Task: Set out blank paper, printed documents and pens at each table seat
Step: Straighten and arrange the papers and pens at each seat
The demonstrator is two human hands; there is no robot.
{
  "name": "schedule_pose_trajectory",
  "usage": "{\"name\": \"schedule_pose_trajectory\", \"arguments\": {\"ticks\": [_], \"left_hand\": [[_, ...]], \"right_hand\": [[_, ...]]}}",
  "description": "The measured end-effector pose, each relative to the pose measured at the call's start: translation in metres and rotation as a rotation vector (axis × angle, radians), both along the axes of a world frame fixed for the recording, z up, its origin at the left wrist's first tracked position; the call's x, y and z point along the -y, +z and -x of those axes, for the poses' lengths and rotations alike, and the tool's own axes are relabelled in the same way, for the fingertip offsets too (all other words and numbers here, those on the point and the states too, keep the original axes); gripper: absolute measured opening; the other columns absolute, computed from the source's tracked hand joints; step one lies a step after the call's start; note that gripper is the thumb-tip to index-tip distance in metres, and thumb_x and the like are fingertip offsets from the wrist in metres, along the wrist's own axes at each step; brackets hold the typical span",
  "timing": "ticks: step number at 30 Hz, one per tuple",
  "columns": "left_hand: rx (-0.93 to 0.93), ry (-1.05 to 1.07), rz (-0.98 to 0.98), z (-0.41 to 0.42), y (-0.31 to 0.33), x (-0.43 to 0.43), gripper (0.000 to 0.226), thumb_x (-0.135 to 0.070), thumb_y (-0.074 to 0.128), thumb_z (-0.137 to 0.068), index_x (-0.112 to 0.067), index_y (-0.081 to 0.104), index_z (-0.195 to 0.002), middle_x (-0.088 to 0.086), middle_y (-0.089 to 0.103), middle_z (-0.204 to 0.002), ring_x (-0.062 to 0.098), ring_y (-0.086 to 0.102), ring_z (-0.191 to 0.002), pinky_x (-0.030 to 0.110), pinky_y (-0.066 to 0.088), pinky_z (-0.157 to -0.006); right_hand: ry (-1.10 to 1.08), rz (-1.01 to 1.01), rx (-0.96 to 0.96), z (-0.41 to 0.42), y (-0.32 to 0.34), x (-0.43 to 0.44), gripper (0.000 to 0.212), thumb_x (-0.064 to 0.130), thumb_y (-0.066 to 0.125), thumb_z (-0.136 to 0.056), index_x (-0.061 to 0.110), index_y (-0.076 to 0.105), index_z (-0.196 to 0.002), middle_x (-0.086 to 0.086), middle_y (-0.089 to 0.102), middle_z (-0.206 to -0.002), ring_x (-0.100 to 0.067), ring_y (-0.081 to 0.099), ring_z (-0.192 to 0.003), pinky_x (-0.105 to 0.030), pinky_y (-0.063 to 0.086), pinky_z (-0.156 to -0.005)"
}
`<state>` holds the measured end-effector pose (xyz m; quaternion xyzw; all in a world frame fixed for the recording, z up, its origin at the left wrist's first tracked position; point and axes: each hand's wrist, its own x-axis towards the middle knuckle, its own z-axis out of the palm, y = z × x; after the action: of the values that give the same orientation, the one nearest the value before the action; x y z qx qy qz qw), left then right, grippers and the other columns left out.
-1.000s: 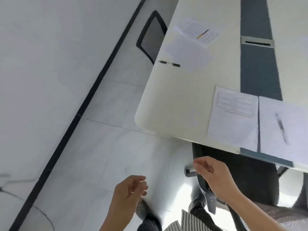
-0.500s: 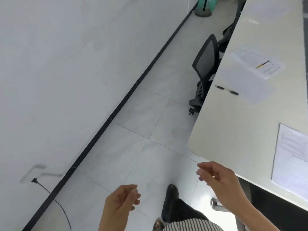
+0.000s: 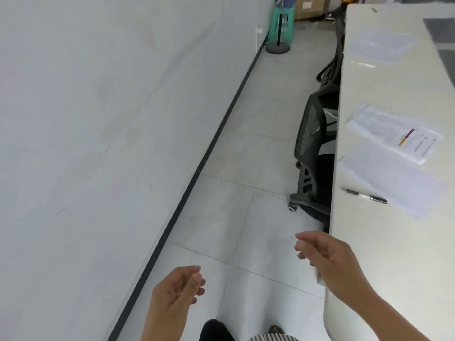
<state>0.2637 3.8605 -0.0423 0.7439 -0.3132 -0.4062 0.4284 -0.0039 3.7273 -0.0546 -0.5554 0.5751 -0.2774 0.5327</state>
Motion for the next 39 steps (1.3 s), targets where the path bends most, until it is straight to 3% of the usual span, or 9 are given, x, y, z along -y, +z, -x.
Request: {"name": "schedule_pose_trajectory", "arguments": {"ticks": [5,14,22,31,39], "left_hand": [[-0.047,-0.129,-0.025,-0.067,-0.012,0.097,0.013,0.000,0.061,-0.089,-0.010,0.070,-0.089,0.009,0.076,-0.074,0.020,0.071,-0.064,0.034,0.054,-0.062],[-0.033,-0.440,-0.036,-0.177,0.000,0.290,0.013,-0.004,0.060,-0.090,-0.012,0.070,-0.090,0.007,0.076,-0.077,0.020,0.071,-0.067,0.032,0.055,-0.063],[-0.072,-0.716,-0.026,-0.137,-0.004,0.432,0.013,-0.005,0.061,-0.090,-0.014,0.070,-0.092,0.006,0.075,-0.080,0.018,0.071,-0.070,0.028,0.054,-0.064],[-0.050,-0.855,-0.022,-0.077,0.005,0.585,0.012,-0.002,0.061,-0.089,-0.010,0.071,-0.091,0.008,0.076,-0.079,0.018,0.071,-0.069,0.025,0.054,-0.060],[-0.080,-0.997,-0.112,-0.028,-0.001,0.710,0.014,0.003,0.061,-0.088,-0.006,0.071,-0.089,0.013,0.075,-0.074,0.014,0.069,-0.060,0.030,0.052,-0.061]], "right_hand": [[-0.162,0.020,-0.018,-0.047,-0.004,0.065,0.011,0.015,0.067,-0.089,0.024,0.072,-0.094,0.003,0.076,-0.084,-0.011,0.071,-0.074,-0.028,0.052,-0.073],[-0.516,0.032,-0.020,-0.118,0.006,0.132,0.013,0.010,0.065,-0.089,0.020,0.072,-0.093,0.001,0.076,-0.080,-0.009,0.070,-0.067,-0.024,0.053,-0.060],[-0.772,0.040,-0.051,-0.103,-0.001,0.194,0.012,0.008,0.064,-0.089,0.018,0.072,-0.090,0.002,0.076,-0.076,-0.010,0.070,-0.067,-0.022,0.053,-0.059],[-0.890,0.043,0.003,-0.066,-0.013,0.330,0.012,0.013,0.064,-0.091,0.022,0.072,-0.092,0.002,0.076,-0.079,-0.010,0.070,-0.070,-0.016,0.051,-0.058],[-1.037,-0.001,-0.027,-0.024,-0.003,0.426,0.007,0.023,0.065,-0.091,0.026,0.071,-0.090,0.004,0.074,-0.081,-0.006,0.070,-0.076,-0.026,0.053,-0.048]]}}
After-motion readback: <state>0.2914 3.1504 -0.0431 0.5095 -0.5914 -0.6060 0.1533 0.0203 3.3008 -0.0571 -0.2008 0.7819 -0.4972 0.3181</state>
